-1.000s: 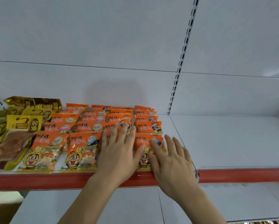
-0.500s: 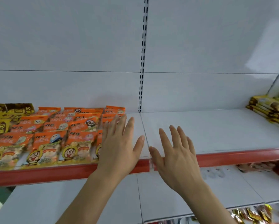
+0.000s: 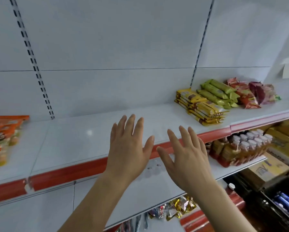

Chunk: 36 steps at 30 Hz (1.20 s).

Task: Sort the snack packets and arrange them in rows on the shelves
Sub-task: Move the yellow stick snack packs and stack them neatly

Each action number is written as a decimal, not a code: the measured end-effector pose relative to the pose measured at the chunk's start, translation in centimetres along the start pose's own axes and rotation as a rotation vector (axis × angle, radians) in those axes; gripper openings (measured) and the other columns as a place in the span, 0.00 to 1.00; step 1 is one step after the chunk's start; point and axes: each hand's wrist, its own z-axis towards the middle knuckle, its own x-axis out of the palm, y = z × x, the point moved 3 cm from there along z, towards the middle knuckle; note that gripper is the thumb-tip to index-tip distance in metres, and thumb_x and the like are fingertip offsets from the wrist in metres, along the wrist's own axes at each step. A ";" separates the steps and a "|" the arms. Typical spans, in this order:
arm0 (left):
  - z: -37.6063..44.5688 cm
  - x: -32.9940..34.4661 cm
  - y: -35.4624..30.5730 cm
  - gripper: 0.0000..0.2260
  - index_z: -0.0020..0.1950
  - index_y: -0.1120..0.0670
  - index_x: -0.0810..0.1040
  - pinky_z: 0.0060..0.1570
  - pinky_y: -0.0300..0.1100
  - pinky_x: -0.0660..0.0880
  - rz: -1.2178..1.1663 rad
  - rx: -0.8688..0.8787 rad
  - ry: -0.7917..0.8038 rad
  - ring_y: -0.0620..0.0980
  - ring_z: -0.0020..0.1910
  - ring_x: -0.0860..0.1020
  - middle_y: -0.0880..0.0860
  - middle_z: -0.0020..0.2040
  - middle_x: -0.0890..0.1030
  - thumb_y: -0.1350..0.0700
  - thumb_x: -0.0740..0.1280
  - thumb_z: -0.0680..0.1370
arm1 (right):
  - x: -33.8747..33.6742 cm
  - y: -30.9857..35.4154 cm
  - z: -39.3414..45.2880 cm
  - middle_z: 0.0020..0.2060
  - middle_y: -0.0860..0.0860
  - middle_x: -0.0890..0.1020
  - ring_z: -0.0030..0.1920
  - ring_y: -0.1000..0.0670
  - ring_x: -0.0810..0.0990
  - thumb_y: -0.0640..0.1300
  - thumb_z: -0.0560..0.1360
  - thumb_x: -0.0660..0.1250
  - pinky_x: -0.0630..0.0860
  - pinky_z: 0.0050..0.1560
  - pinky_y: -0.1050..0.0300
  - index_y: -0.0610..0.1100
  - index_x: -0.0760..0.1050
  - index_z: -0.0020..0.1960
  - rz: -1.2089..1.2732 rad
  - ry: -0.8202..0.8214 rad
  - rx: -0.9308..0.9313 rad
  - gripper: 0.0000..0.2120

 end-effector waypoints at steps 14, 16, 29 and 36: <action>16.0 12.9 -12.8 0.28 0.83 0.52 0.59 0.79 0.47 0.57 -0.159 0.139 0.174 0.50 0.79 0.60 0.51 0.79 0.66 0.41 0.52 0.86 | -1.6 -18.8 12.6 0.76 0.48 0.66 0.78 0.45 0.57 0.64 0.81 0.53 0.63 0.74 0.43 0.51 0.61 0.78 0.055 -0.105 0.192 0.30; 17.6 14.2 -13.5 0.27 0.83 0.52 0.59 0.78 0.47 0.58 -0.158 0.125 0.192 0.50 0.79 0.61 0.51 0.79 0.66 0.42 0.52 0.86 | -1.5 -20.8 14.4 0.73 0.48 0.69 0.76 0.45 0.61 0.61 0.81 0.56 0.64 0.73 0.44 0.49 0.61 0.78 0.101 -0.123 0.216 0.29; 21.6 19.3 -16.6 0.26 0.78 0.49 0.68 0.65 0.44 0.72 -0.210 -0.137 0.228 0.46 0.69 0.70 0.46 0.71 0.71 0.38 0.55 0.84 | 1.3 -28.3 23.4 0.34 0.53 0.80 0.40 0.49 0.79 0.67 0.75 0.65 0.71 0.37 0.54 0.49 0.77 0.39 0.430 0.174 0.273 0.21; 20.7 19.4 -17.9 0.23 0.66 0.48 0.76 0.47 0.39 0.72 -0.262 -0.482 0.267 0.45 0.53 0.78 0.48 0.60 0.81 0.34 0.56 0.82 | 2.9 -29.7 24.6 0.47 0.50 0.80 0.49 0.48 0.79 0.68 0.75 0.63 0.76 0.47 0.51 0.46 0.76 0.55 0.547 0.287 0.214 0.25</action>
